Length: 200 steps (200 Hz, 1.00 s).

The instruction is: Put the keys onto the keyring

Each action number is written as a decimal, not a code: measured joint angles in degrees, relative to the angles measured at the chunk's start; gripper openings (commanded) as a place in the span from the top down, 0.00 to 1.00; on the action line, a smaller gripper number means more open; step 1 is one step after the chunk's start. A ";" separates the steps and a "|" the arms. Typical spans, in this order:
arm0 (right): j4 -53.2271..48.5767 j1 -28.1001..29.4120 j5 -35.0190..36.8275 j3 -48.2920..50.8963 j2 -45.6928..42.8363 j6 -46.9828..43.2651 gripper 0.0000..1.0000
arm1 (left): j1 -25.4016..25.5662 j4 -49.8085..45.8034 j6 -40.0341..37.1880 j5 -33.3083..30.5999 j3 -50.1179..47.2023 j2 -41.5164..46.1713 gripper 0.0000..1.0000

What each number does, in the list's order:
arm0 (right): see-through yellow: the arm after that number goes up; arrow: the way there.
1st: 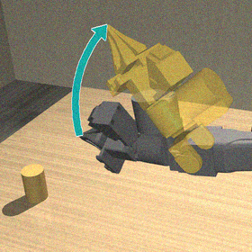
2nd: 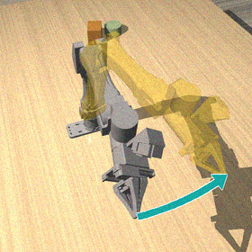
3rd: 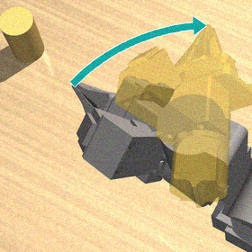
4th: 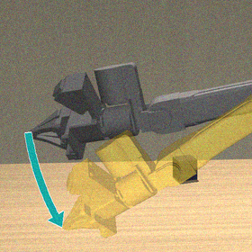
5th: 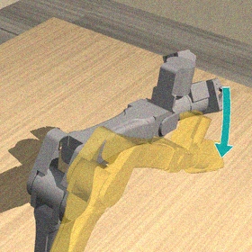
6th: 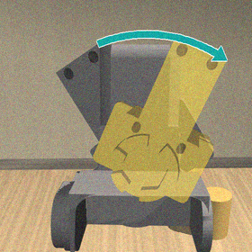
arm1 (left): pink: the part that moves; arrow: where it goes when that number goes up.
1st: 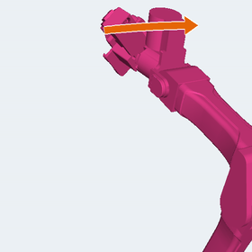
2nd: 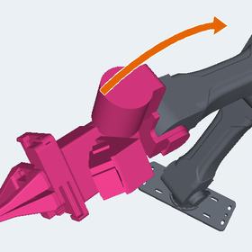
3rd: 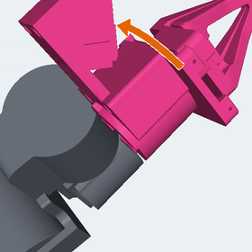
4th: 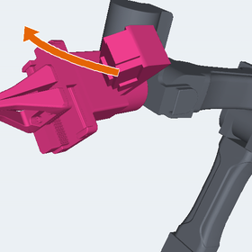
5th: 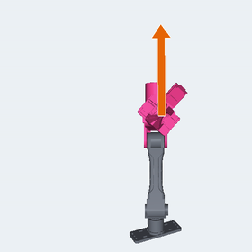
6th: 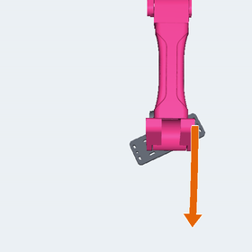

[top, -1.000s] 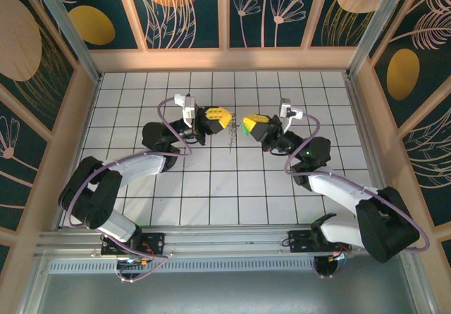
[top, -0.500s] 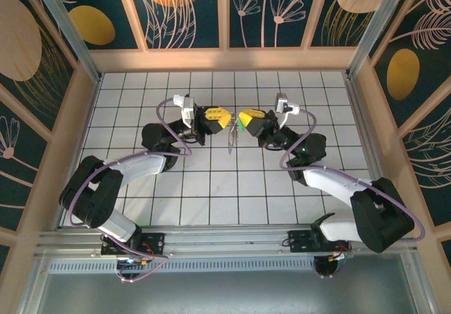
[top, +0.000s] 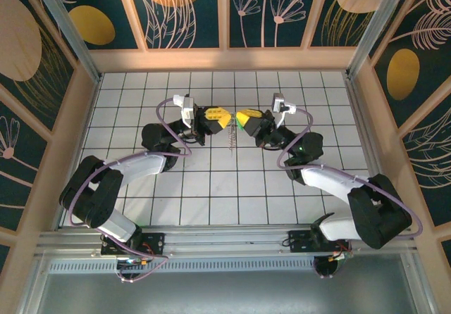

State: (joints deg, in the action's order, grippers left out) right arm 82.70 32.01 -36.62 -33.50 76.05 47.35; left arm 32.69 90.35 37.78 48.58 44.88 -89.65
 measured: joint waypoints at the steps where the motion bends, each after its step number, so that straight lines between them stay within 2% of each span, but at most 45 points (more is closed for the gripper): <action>1: 0.00 0.00 0.02 0.00 0.00 0.00 1.00 | 0.00 0.02 0.00 0.00 0.00 0.00 1.00; 200: 5.42 0.98 0.11 1.29 4.48 5.62 1.00 | 0.00 0.33 0.02 -1.31 -0.74 0.00 1.00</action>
State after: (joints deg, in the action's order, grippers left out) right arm 88.12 32.99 -36.51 -32.21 80.53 52.97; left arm 32.69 90.67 37.80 47.27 44.14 -89.65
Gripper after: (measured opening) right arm 0.044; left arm 0.044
